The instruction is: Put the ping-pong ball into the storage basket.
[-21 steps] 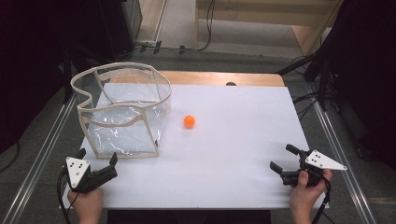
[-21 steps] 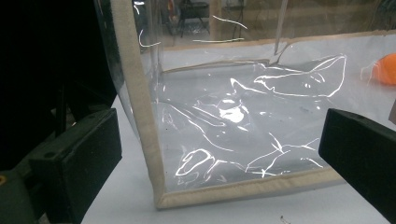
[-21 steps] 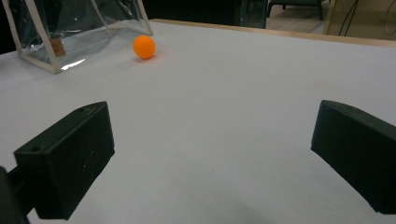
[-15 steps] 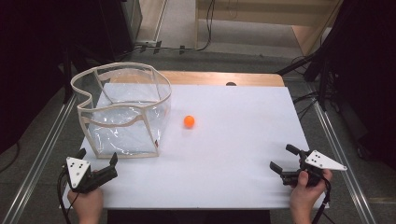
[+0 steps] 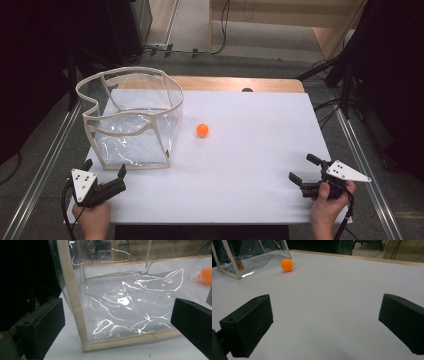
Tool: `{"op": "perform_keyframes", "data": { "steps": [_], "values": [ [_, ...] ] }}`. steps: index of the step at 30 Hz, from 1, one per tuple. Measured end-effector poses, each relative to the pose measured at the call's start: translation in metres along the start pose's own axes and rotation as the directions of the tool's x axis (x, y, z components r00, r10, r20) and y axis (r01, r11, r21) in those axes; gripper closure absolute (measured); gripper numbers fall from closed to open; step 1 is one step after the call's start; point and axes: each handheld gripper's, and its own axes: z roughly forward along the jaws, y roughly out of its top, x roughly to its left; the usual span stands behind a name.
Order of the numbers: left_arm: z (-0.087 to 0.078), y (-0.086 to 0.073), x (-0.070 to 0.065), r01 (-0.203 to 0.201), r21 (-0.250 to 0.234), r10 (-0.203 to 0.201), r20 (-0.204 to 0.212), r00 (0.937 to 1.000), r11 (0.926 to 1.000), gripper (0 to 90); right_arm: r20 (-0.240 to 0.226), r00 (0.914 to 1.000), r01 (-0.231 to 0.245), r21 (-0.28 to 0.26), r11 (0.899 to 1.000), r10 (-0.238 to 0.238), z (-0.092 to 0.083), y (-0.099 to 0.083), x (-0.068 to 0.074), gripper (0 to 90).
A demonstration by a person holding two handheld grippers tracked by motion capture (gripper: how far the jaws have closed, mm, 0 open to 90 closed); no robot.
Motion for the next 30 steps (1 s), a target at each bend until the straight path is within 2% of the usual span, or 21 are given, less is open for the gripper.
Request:
{"op": "perform_keyframes", "data": {
  "steps": [8,12,15,20,25,30],
  "values": [
    [0.000,0.000,0.000,-0.007,-0.001,0.007,0.000,1.0000,1.0000,0.0,0.002,1.0000,0.008,-0.010,1.000,-0.008,-0.002,0.011,0.002,0.0],
    [0.000,0.000,0.000,-0.012,0.000,0.012,0.002,0.9999,0.9999,0.0,0.001,0.9992,0.039,0.007,0.999,-0.039,-0.001,0.020,0.006,0.0],
    [0.000,0.000,0.000,-0.011,-0.002,0.011,0.003,0.9999,0.9999,0.0,-0.011,0.9994,0.033,0.003,0.999,-0.033,0.000,0.024,0.006,0.0],
    [0.000,0.000,0.000,-0.009,0.002,0.009,0.000,1.0000,1.0000,0.0,-0.016,0.9991,0.040,0.005,0.999,-0.040,0.006,0.035,0.006,0.0],
    [-0.001,-0.001,-0.001,-0.014,-0.001,0.014,0.003,0.9999,0.9999,0.0,-0.038,0.9984,0.043,0.020,0.999,-0.042,0.014,0.039,0.006,0.0],
    [-0.001,-0.001,-0.001,-0.015,-0.004,0.015,0.006,0.9999,0.9999,0.0,-0.038,0.9981,0.050,0.030,0.998,-0.049,0.021,0.043,0.007,0.0]
  ]
}}
